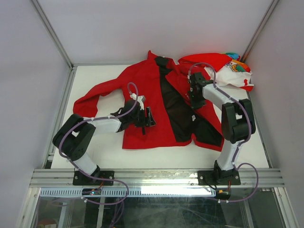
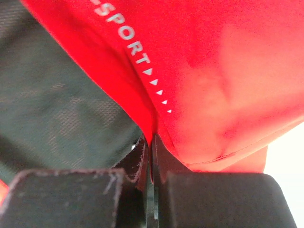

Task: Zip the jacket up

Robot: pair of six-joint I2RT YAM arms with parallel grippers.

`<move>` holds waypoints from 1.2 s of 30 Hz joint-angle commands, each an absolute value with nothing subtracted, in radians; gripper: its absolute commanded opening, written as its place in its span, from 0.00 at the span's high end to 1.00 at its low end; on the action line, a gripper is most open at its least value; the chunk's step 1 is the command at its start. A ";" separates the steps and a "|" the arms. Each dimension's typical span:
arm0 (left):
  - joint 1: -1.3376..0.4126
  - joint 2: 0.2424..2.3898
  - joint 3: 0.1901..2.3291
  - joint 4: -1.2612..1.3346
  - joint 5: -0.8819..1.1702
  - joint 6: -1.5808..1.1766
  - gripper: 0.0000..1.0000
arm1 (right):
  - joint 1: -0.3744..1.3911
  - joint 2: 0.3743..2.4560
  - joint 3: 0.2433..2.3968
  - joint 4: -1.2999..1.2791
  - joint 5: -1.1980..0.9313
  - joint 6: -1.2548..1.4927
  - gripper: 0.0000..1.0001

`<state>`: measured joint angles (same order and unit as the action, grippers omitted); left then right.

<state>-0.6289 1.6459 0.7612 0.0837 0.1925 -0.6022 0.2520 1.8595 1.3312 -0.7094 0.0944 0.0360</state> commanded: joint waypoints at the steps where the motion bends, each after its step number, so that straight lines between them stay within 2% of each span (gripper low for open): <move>1: -0.622 1.635 0.764 0.070 0.089 -0.548 0.40 | 0.364 1.788 1.447 -0.802 0.110 0.068 1.00; 8: -0.511 1.458 0.604 0.020 0.032 -0.543 0.40 | 0.545 1.765 1.649 -0.967 0.180 0.133 1.00; 12: -0.475 1.323 0.528 0.015 -0.027 -0.568 0.39 | 0.614 1.799 1.736 -0.958 0.148 0.202 0.98; 17: -0.481 1.231 0.531 0.015 0.029 -0.584 0.39 | 0.660 1.874 1.717 -0.739 -0.095 0.271 0.82; 20: -0.498 1.163 0.534 0.015 0.061 -0.599 0.39 | 0.661 1.937 1.708 -0.606 -0.221 0.306 0.77; 24: -0.524 1.103 0.545 0.003 0.119 -0.611 0.37 | 0.661 1.947 1.697 -0.538 -0.281 0.317 0.65; 28: -0.553 1.086 0.546 -0.007 0.192 -0.627 0.37 | 0.660 1.818 1.578 -0.519 -0.249 0.302 0.53; 33: -0.595 1.117 0.548 0.026 0.257 -0.642 0.36 | 0.649 1.626 1.300 -0.532 -0.050 0.323 0.43; 36: -0.598 1.178 0.573 0.051 0.273 -0.630 0.36 | 0.595 1.552 1.150 -0.496 -0.012 0.358 0.39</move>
<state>-0.5903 1.1236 0.5247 -0.0143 0.2096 -0.6224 0.6506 1.6772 1.2808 -0.5632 -0.1196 0.3107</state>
